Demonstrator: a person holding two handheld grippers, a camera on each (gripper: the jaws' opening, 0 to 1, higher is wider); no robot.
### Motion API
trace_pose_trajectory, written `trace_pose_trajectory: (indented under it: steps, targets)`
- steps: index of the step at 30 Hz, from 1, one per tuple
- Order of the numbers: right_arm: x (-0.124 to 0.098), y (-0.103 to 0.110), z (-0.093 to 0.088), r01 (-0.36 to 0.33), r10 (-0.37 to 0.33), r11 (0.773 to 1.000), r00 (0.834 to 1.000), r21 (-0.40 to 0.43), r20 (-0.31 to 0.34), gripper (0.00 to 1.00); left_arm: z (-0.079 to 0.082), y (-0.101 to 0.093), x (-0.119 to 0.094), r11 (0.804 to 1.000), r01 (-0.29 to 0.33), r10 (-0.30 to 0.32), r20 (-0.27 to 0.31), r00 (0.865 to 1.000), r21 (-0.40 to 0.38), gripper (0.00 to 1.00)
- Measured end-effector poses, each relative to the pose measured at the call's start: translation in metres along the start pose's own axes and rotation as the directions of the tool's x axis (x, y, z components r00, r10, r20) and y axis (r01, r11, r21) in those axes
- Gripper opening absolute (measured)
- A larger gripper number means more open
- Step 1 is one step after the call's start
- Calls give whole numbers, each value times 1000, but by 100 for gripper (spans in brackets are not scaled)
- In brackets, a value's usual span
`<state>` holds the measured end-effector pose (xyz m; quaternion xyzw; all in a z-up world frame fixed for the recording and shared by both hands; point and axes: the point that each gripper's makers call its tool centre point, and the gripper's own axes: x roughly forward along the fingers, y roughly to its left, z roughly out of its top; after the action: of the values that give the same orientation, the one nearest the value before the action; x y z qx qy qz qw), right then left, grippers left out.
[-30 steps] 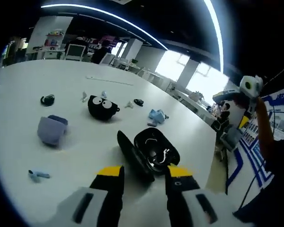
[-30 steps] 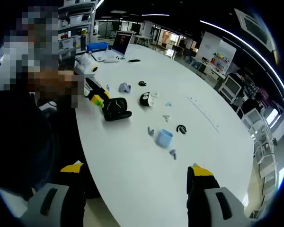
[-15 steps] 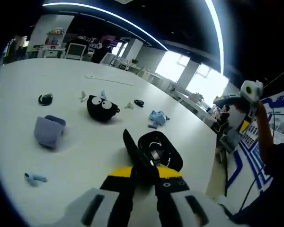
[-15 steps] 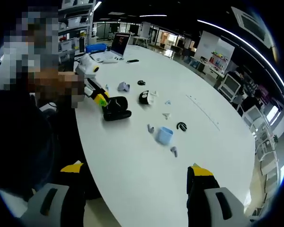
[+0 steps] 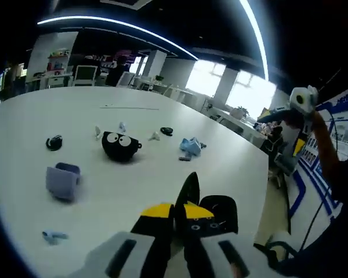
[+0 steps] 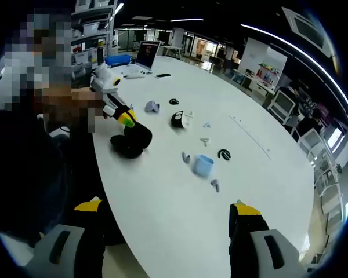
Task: Pick up the earbuds from the table and place the earbuds into the earbud case
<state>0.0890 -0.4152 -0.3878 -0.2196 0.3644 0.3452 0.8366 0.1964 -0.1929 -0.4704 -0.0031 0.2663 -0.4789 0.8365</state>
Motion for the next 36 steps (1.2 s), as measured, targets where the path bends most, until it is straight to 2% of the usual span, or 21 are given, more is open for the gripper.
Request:
trace_pose_trajectory:
  steps: [1,6,11,17,22,28,36]
  targets:
    - [0,0,0,0,0,1000,1000,0,1,85,1,0,-1,999,-6,6,-1,1000,35,7]
    - [3,0,1,0,0,1000,1000,5,16,85,6,2,-3,994,-23,22,13,1000,108,7]
    - [7,2,3,-5,5,1000,999,9,39,85,6,7,-8,989,-23,21,20,1000,143,7]
    - [14,6,7,-7,5,1000,997,27,81,85,15,17,-15,973,-26,13,60,998,228,7]
    - [23,10,8,-16,10,999,994,50,113,86,24,28,-19,953,-66,38,100,994,295,7]
    - [32,14,10,-25,13,997,989,78,150,86,24,38,-17,932,-87,51,110,993,352,7]
    - [40,16,9,-27,9,994,987,108,161,86,36,53,-18,896,-145,78,173,982,420,7]
